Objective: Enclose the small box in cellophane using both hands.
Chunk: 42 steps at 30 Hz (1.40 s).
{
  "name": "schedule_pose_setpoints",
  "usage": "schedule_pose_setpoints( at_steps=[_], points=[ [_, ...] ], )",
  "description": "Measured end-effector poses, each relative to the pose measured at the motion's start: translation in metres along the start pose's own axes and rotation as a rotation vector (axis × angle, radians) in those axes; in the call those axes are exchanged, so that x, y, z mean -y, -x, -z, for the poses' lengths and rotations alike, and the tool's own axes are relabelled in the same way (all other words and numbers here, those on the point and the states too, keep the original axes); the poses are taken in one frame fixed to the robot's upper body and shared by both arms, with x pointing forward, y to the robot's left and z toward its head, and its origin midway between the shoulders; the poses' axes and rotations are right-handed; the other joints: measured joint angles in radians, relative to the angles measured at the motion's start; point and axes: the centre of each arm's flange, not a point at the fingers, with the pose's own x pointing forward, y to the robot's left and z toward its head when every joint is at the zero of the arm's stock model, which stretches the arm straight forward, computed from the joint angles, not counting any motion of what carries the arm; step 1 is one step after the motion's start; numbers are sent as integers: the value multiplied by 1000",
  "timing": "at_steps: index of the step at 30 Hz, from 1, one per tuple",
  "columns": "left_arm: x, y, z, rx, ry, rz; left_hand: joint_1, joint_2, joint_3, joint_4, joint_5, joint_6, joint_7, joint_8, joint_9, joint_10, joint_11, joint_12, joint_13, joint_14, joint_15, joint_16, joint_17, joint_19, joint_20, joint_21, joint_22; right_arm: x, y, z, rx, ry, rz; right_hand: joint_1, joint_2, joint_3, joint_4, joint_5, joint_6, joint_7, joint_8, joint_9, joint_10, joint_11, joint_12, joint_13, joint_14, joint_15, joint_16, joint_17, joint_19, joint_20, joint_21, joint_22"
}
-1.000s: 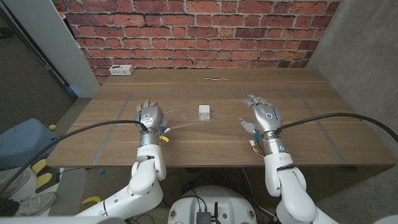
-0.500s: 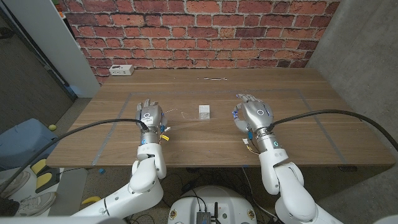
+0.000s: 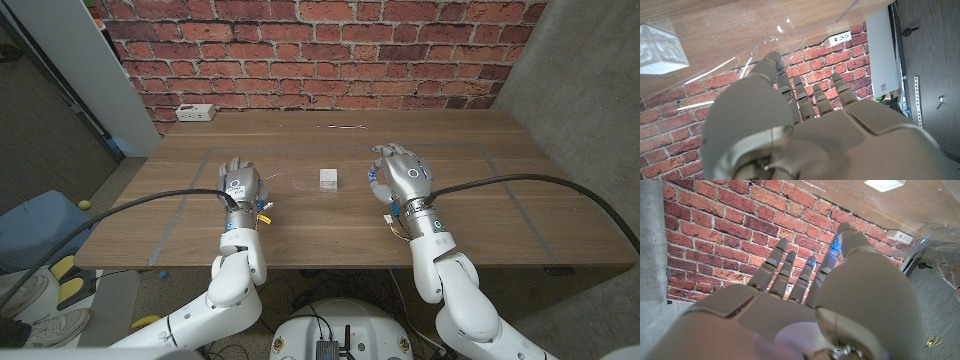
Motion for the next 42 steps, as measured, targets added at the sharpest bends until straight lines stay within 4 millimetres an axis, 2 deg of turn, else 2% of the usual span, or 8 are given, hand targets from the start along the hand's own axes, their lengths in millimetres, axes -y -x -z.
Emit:
schedule_pose_setpoints(
  at_steps=[7,17,22,25,29,33,34,42],
  points=[
    [-6,-8,-2,17,-10,-16,0,0,0,0,0,0,0,-11,0,-15,-7,-7,0,-3,2,0,0,0,0,0,0,-8,-15,4,4,-12,38,0,0,4,4,0,3,5,-3,0,11,0,0,0,4,4,0,0,2,-2,0,0],
    [-11,-24,-3,31,-35,-2,0,0,0,0,0,9,-2,-22,0,-25,-7,-11,0,-7,0,-3,0,0,0,-8,0,-22,-39,16,1,-18,55,-1,0,8,8,0,3,26,-4,0,30,6,0,0,9,-2,0,4,1,-1,0,0],
    [-13,-35,-3,34,-44,-3,0,0,0,0,0,9,-2,-26,0,-25,-7,-11,0,-11,-4,-3,0,0,0,-8,0,-29,-50,24,-10,-31,63,-4,3,8,8,-4,3,26,-4,-1,31,6,0,0,9,-2,0,4,1,-1,0,0],
    [-13,-39,-4,37,-47,2,0,0,0,0,0,9,-2,-29,0,-29,-11,-11,0,-11,-4,-3,0,0,0,-8,0,-33,-58,29,-14,-26,72,-1,8,12,4,-4,3,36,-7,0,41,5,0,0,14,4,0,2,1,-1,0,0],
    [-16,-48,-6,41,-54,-6,0,0,-4,4,-1,9,-2,-33,0,-36,-7,-11,0,-17,1,-3,0,0,0,-8,0,-37,-65,33,-20,-37,87,2,11,12,4,-7,3,37,-8,0,45,9,0,0,18,0,0,1,1,-1,0,0],
    [-19,-55,-8,43,-59,-16,-6,-6,-2,6,-3,22,-15,-42,0,-36,-7,-11,0,-17,1,-3,0,0,0,-8,0,-39,-69,36,-26,-43,100,2,11,12,4,-8,3,37,-8,0,47,11,0,0,18,0,0,2,1,-1,0,0],
    [-19,-58,-10,47,-65,-13,-6,-6,-2,6,-3,23,-16,-45,0,-40,-11,-11,0,-17,1,-3,0,0,0,-8,0,-43,-77,41,-29,-30,103,2,11,12,4,-8,3,37,-8,0,47,11,0,0,18,0,0,2,1,-1,0,0],
    [-22,-73,-17,60,-84,-20,-7,-5,-6,11,-3,23,-16,-48,0,-45,-9,-11,0,-22,7,-3,0,0,0,-8,0,-48,-93,50,-33,-25,125,5,14,16,0,-8,5,39,-10,0,55,10,0,0,18,0,0,2,1,-1,0,0]
  ],
)
